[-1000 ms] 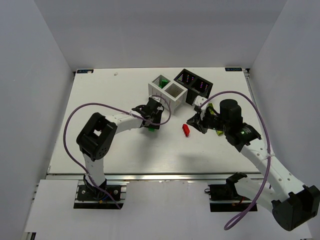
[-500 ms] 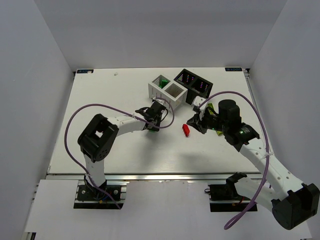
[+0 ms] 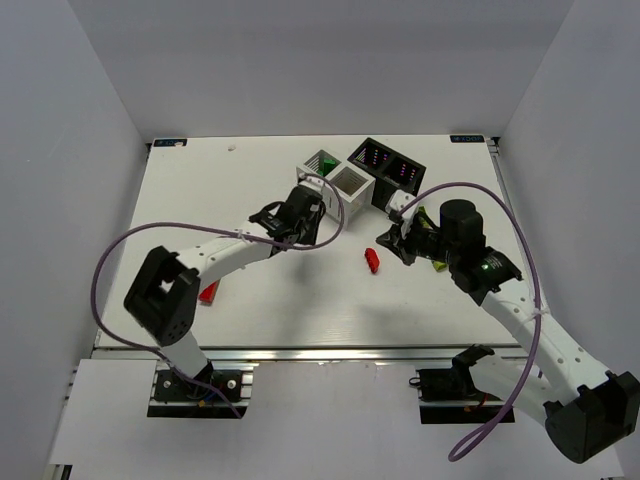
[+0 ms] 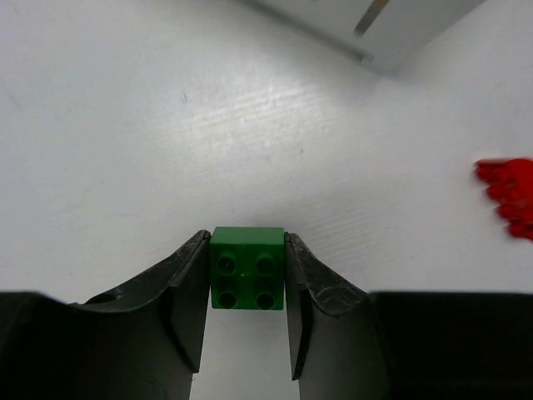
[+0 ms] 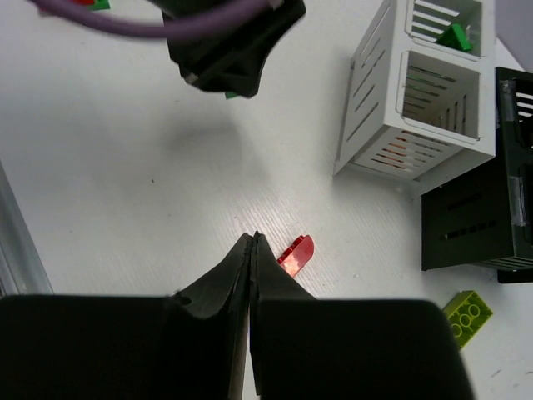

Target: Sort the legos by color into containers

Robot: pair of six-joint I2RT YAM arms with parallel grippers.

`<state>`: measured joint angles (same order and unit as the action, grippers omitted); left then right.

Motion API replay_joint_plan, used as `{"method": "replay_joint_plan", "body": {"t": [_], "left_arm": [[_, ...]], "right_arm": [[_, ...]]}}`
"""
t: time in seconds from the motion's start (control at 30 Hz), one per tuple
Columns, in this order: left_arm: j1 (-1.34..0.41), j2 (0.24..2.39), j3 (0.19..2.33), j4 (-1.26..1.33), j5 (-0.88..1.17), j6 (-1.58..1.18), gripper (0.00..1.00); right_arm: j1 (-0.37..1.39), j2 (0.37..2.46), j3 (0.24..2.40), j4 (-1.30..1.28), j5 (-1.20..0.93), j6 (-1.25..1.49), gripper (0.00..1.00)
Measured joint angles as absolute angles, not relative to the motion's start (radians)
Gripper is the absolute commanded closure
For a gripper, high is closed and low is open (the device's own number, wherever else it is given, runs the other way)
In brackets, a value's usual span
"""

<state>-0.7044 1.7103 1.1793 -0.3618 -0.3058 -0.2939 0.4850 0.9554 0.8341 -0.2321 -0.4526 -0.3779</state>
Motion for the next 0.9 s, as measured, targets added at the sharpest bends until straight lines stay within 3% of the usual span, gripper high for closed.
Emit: {"method": "replay_joint_plan", "body": {"t": [0.27,0.53,0.9], "left_arm": [[-0.680,1.670,1.363,-0.292,-0.346,-0.240,0.93],[-0.680,1.843,1.614,-0.201,-0.393,-0.189,0.88],[-0.665,2.075,1.785,-0.175,-0.448,-0.149,0.86]], "right_arm": [[0.485,0.941,0.834,-0.213,-0.423,-0.374,1.00],[0.485,0.937,0.833,-0.207,-0.418,-0.374,1.00],[0.491,0.937,0.820,-0.206,-0.418,-0.374,1.00]]}}
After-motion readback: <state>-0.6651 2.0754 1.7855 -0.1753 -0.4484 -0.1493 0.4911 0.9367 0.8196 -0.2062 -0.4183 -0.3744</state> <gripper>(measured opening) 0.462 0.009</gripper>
